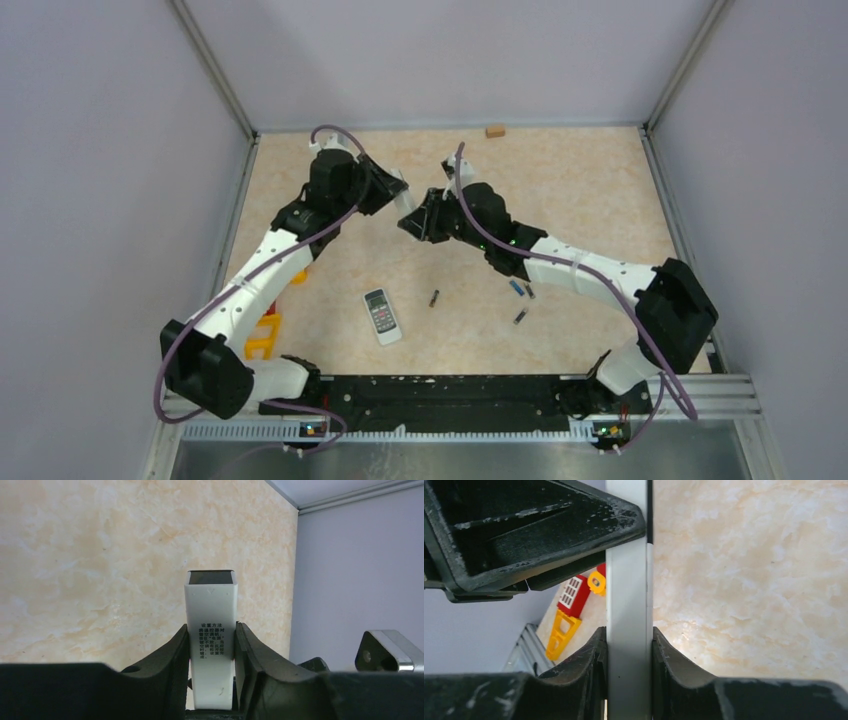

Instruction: Load the batteries into the remote control

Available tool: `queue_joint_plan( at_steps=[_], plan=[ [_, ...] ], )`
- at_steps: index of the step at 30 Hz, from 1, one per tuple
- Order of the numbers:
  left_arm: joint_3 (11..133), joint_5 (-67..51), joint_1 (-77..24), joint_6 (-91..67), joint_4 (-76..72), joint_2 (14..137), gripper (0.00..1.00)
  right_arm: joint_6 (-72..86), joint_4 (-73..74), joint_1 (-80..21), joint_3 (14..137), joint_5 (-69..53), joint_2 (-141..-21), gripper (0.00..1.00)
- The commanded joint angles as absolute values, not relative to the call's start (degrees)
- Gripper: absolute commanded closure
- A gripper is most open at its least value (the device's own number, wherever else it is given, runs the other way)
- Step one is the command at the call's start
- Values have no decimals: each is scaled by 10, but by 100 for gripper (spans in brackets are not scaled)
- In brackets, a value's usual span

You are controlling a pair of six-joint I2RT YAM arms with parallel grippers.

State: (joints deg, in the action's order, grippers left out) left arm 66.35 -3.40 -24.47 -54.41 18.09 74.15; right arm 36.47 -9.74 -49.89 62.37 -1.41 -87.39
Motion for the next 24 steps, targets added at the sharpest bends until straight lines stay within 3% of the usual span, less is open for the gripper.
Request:
queue_joint_plan(
  at_steps=[1,3,4,5,13,18,24],
  plan=[
    [663,-40,-246,-517,150,695,53,390,-190,-493,624,-49,-848,84],
    [641,-49,-240,-486,109,677,17,423,-220,-466,612,-124,-842,89],
    [632,-68,-231,-462,89,666,4,451,-246,-447,605,-162,-839,90],
    [629,-92,-220,-433,77,657,2,476,-279,-425,594,-212,-838,91],
    [704,-382,-148,-218,78,679,1,678,-478,-284,583,-509,-838,93],
    [679,-541,-126,-137,-10,699,1,690,-413,-261,626,-593,-819,94],
    [744,-787,-87,-217,-130,789,3,654,-345,-261,614,-631,-779,95]
  ],
)
